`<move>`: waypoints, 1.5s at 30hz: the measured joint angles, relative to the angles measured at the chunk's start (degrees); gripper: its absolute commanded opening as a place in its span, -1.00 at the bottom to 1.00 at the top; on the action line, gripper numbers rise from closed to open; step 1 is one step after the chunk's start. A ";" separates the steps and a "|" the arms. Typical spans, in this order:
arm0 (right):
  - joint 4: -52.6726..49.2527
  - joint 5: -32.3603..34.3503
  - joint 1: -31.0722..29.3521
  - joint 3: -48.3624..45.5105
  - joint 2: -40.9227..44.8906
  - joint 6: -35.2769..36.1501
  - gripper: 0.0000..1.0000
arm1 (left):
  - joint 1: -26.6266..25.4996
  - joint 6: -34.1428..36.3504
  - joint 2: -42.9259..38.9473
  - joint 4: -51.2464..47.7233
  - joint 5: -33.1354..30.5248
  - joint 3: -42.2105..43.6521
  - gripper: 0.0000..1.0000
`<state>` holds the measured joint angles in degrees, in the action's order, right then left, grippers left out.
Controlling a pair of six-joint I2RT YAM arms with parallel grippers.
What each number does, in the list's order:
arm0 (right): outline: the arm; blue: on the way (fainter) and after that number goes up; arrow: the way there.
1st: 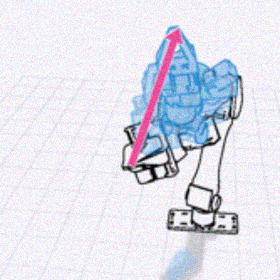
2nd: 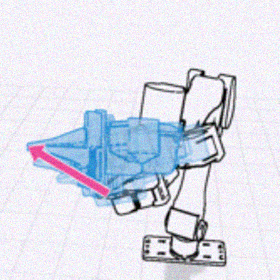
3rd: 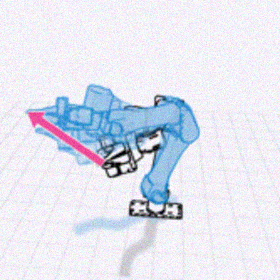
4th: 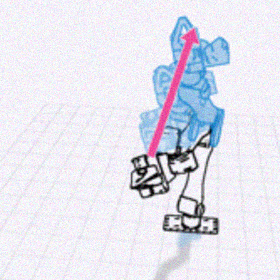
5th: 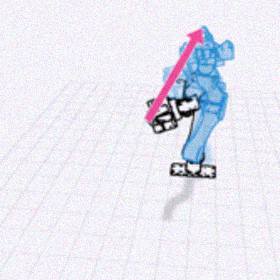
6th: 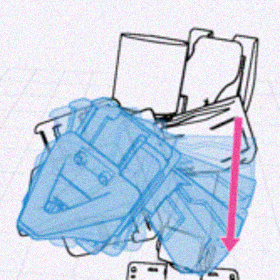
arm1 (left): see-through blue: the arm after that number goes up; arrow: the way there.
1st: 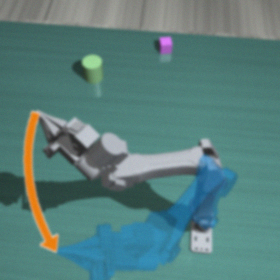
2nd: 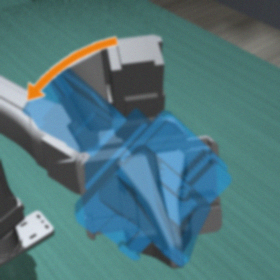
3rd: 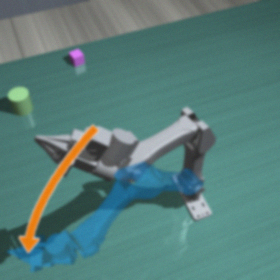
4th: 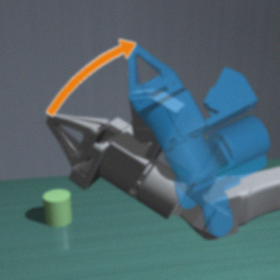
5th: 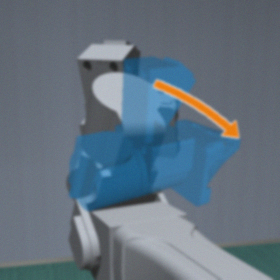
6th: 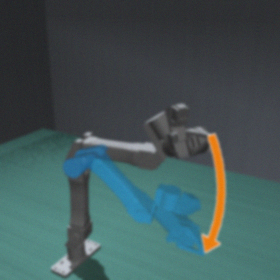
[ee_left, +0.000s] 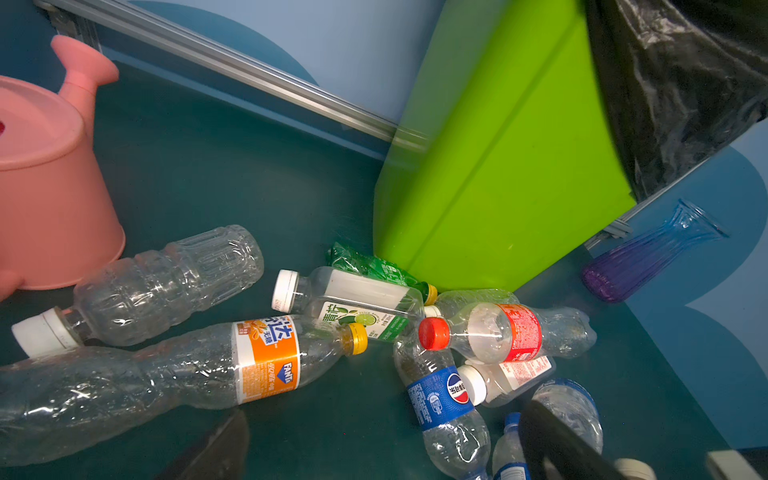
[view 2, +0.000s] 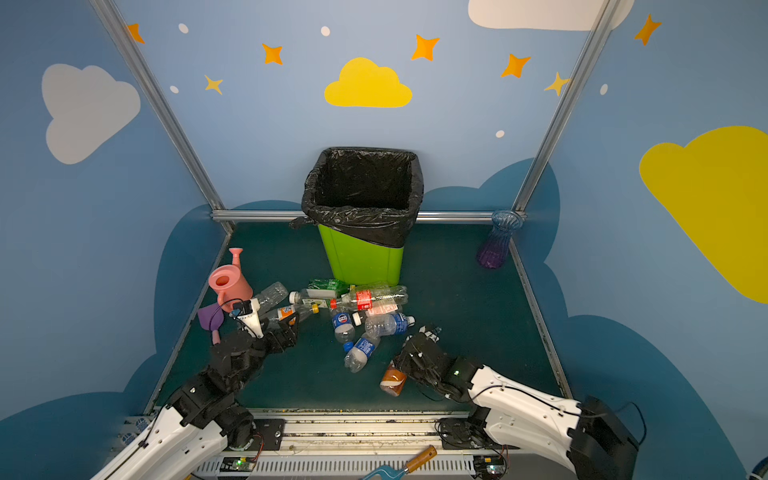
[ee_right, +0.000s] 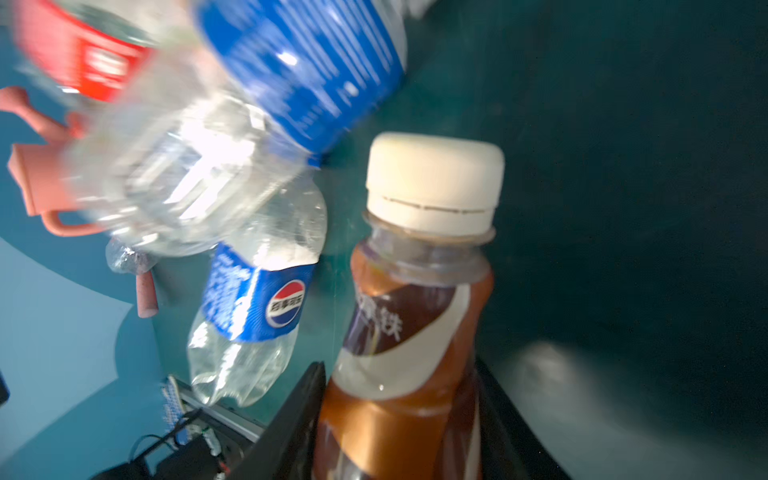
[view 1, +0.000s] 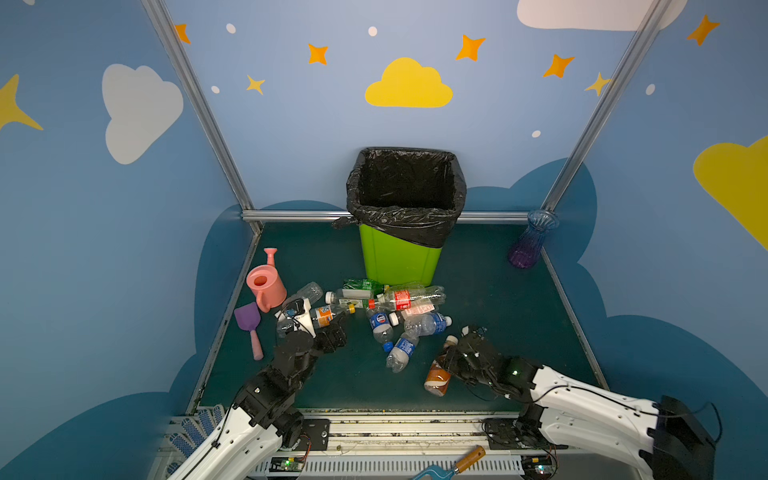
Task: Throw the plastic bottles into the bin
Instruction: 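Lift the brown coffee bottle with the right gripper over the bin, then open the right gripper to drop the coffee bottle into the bin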
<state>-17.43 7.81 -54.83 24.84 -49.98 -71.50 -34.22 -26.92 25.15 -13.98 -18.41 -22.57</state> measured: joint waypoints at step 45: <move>-6.01 -4.39 25.92 92.54 -34.27 51.93 0.92 | -8.24 3.08 14.08 0.57 3.06 -4.52 1.00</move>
<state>-23.44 3.42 -28.91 117.38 -84.25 -19.57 -42.46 -23.83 39.22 -13.41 -15.35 -27.09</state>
